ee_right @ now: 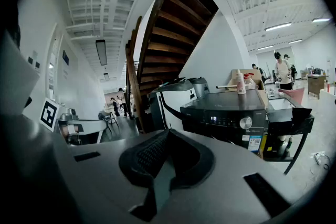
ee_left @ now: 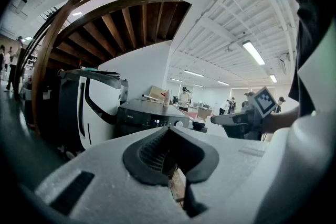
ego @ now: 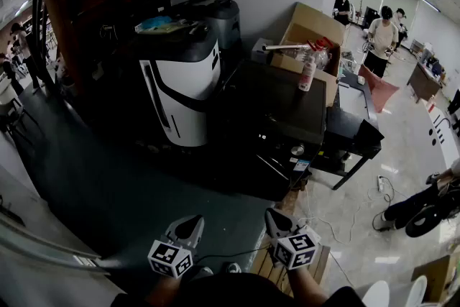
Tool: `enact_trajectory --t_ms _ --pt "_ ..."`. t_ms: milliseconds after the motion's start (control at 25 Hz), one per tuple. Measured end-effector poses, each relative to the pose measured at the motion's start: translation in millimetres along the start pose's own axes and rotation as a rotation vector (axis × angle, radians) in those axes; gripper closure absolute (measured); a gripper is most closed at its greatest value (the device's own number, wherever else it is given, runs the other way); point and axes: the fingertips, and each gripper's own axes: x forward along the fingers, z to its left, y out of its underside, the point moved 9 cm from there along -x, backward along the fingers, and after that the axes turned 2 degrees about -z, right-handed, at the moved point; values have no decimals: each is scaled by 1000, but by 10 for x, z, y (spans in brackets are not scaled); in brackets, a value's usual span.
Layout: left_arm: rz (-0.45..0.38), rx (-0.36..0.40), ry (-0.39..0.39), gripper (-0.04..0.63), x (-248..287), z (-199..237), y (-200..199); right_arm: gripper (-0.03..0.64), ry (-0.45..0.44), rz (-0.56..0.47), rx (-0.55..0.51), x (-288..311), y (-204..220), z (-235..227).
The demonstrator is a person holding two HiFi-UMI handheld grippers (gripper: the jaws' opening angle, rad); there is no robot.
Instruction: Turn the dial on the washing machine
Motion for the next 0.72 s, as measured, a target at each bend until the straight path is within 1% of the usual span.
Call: enact_trajectory --t_ms 120,240,280,360,440,520,640,720 --pt "-12 14 0 583 25 -3 26 618 -34 -14 45 11 23 -28" --pt "-16 16 8 583 112 -7 19 617 -28 -31 61 54 29 -126" --pt "-13 15 15 578 141 -6 16 584 -23 -31 61 71 35 -149" --pt "-10 3 23 529 186 9 33 483 -15 -26 68 107 66 -187" --pt "-7 -8 22 505 244 37 51 406 -2 -18 79 160 66 -234" --pt "-3 -13 29 476 302 81 57 388 21 -12 87 215 65 -282" --pt "4 -17 52 460 423 231 43 368 52 -14 104 345 40 -311" --pt "8 -26 66 456 547 374 33 365 79 -11 91 462 4 -345"
